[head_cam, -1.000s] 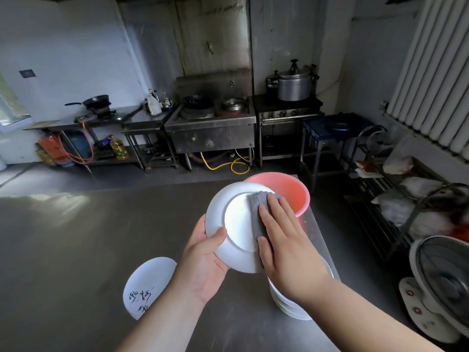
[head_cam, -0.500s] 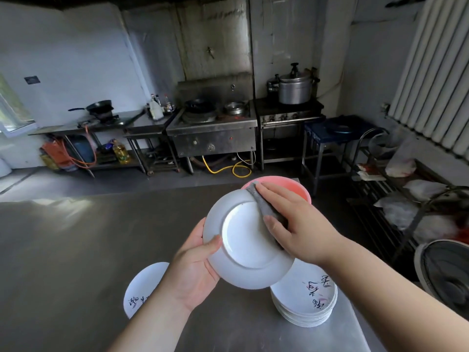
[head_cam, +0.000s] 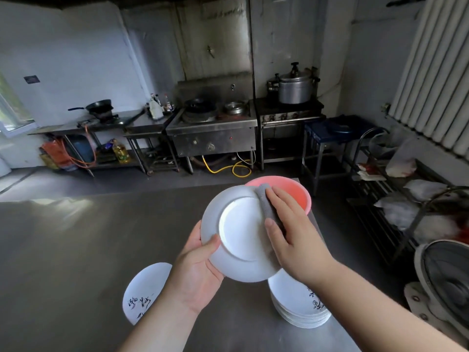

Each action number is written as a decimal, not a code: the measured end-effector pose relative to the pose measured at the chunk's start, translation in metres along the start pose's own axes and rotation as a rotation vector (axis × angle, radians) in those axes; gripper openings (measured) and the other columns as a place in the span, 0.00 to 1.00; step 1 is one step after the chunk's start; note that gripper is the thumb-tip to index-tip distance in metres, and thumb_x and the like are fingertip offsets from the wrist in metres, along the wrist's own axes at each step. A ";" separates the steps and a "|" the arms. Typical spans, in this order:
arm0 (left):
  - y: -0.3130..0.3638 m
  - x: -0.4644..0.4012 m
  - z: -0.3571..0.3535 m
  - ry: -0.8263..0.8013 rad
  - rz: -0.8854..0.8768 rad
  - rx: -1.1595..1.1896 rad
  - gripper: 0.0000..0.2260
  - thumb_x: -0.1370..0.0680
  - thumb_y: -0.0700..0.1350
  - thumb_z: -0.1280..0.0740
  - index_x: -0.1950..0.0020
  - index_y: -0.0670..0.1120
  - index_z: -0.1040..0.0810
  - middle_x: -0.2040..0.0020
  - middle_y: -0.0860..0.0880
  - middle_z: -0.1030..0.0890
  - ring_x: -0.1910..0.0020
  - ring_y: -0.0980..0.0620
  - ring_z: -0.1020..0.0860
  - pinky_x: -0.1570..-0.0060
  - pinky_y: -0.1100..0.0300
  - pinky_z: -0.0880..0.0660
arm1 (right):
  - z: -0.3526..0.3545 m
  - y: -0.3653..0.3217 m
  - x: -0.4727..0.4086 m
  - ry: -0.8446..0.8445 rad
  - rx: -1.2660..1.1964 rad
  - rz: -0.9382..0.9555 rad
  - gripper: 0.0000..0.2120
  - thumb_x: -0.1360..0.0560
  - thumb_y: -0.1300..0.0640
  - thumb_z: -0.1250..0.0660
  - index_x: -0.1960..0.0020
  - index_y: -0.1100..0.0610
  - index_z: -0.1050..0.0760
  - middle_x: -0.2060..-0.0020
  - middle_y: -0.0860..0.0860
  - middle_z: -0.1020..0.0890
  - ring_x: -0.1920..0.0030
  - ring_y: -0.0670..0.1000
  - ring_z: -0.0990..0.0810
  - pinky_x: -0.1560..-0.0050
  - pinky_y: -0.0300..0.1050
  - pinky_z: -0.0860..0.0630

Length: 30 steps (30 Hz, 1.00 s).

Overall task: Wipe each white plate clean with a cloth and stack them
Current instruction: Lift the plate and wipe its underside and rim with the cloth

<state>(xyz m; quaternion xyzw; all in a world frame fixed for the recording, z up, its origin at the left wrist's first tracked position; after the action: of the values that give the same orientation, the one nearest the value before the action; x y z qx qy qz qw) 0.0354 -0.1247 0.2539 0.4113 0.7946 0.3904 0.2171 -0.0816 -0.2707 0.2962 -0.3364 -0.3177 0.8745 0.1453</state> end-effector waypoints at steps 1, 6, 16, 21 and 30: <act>0.002 -0.002 0.001 0.012 -0.020 0.024 0.23 0.20 0.39 0.33 0.25 0.49 0.24 0.26 0.40 0.24 0.28 0.39 0.23 0.39 0.47 0.19 | -0.004 -0.001 0.012 0.053 -0.016 -0.011 0.29 0.14 0.48 0.42 0.16 0.51 0.42 0.17 0.43 0.41 0.18 0.42 0.44 0.19 0.42 0.45; -0.009 -0.003 -0.005 -0.046 0.036 -0.002 0.26 0.19 0.39 0.33 0.21 0.53 0.29 0.23 0.43 0.26 0.25 0.39 0.26 0.37 0.43 0.22 | -0.015 0.004 0.046 0.243 -0.274 -0.128 0.29 0.17 0.51 0.41 0.16 0.46 0.41 0.18 0.38 0.42 0.18 0.42 0.45 0.24 0.29 0.47; 0.002 -0.004 0.006 -0.029 0.134 -0.070 0.19 0.17 0.46 0.35 0.25 0.49 0.24 0.26 0.41 0.23 0.30 0.41 0.22 0.41 0.48 0.20 | 0.010 0.003 -0.007 -0.076 -0.192 0.029 0.29 0.23 0.58 0.37 0.22 0.48 0.28 0.24 0.35 0.30 0.22 0.39 0.35 0.24 0.31 0.41; 0.003 0.000 0.017 0.062 0.057 -0.048 0.17 0.16 0.43 0.37 0.27 0.49 0.22 0.27 0.41 0.22 0.29 0.40 0.23 0.37 0.46 0.20 | -0.031 0.009 0.059 0.038 -0.099 -0.053 0.34 0.15 0.41 0.42 0.14 0.47 0.50 0.15 0.42 0.49 0.16 0.45 0.49 0.21 0.35 0.50; -0.003 -0.002 0.004 0.045 0.008 0.035 0.20 0.14 0.42 0.41 0.21 0.48 0.30 0.25 0.41 0.25 0.26 0.39 0.25 0.36 0.43 0.21 | 0.000 -0.005 0.004 0.066 -0.041 -0.017 0.27 0.14 0.50 0.40 0.16 0.51 0.40 0.18 0.41 0.40 0.19 0.40 0.43 0.20 0.39 0.44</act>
<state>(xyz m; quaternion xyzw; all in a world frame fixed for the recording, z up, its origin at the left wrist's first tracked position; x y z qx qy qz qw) 0.0375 -0.1253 0.2487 0.4091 0.8044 0.3866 0.1904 -0.0843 -0.2651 0.2973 -0.3652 -0.3336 0.8550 0.1561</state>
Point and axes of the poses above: each hand's wrist, its own x-axis away from the middle knuckle, its own z-axis out of the back of the hand, y = z × x, the point moved 9 cm from there along -x, towards the middle knuckle
